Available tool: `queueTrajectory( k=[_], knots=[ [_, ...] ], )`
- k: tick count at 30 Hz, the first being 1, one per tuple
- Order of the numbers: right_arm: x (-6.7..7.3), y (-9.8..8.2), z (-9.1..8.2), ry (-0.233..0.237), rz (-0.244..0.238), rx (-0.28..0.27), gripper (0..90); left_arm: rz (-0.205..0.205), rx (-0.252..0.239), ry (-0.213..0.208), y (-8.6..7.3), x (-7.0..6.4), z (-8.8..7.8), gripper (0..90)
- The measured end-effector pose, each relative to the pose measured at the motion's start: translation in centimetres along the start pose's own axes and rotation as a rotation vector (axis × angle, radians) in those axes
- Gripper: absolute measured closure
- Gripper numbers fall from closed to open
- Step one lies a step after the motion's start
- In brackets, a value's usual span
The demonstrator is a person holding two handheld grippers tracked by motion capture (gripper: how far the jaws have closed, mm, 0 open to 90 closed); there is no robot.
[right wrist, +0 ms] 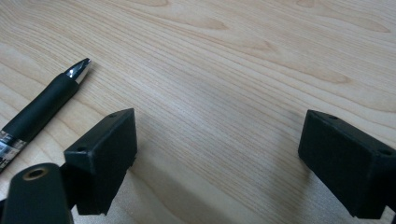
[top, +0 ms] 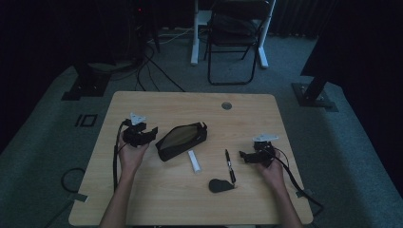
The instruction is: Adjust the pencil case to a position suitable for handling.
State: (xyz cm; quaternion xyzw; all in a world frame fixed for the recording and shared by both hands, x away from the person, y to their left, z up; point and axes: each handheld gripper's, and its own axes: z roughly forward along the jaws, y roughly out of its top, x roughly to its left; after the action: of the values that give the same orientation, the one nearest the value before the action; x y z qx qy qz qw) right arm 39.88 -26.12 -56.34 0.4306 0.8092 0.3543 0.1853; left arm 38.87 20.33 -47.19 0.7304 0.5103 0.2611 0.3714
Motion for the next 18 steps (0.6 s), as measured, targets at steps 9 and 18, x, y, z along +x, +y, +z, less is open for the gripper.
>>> queueTrajectory(
  k=[9,18],
  knots=[
    [0.0,0.0,0.0,0.0,0.0,0.0,11.6,0.091,0.033,-0.06,0.8,-2.5,1.2,45.3],
    [0.0,0.0,0.0,0.0,0.001,0.0,11.6,0.121,0.07,-0.083,0.6,-3.3,2.7,45.7]
  ],
)
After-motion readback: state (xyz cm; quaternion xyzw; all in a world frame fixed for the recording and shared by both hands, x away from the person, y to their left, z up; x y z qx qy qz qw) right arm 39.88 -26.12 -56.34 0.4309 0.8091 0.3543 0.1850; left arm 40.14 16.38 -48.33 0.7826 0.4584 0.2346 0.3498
